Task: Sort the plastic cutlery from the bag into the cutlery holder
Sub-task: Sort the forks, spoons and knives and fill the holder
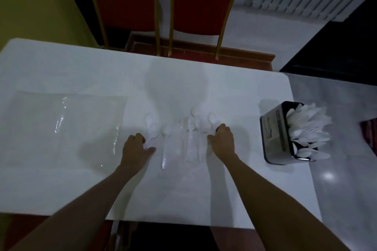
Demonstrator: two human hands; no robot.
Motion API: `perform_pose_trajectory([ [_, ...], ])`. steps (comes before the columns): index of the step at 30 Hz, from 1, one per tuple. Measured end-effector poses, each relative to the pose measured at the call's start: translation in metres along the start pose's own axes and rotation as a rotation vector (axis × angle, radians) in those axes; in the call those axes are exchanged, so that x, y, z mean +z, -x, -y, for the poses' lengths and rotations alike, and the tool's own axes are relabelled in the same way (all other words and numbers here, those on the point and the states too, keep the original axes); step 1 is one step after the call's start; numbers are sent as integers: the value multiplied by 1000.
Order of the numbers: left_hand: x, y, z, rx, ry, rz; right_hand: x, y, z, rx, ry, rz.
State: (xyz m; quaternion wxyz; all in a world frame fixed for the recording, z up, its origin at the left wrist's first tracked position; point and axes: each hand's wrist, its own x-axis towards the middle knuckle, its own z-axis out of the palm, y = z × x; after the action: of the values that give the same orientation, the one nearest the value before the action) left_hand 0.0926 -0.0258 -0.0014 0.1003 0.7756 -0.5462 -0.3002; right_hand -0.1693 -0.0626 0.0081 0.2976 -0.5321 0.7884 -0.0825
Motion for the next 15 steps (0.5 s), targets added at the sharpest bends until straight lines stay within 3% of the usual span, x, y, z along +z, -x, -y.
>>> perform_pose_trajectory([
  [4, -4, -11, 2, -12, 39, -12, 8, -1, 3, 44, -15, -12],
  [8, -7, -12, -2, -96, 236, -6, 11, 3, 3, 73, -136, 23],
  [12, 1, -6, -12, -39, 287, 30, 22, 11, 16, 68, -288, 9],
  [15, 9, -7, -20, -13, 267, 32, 31, 10, 26, 73, -263, 40],
])
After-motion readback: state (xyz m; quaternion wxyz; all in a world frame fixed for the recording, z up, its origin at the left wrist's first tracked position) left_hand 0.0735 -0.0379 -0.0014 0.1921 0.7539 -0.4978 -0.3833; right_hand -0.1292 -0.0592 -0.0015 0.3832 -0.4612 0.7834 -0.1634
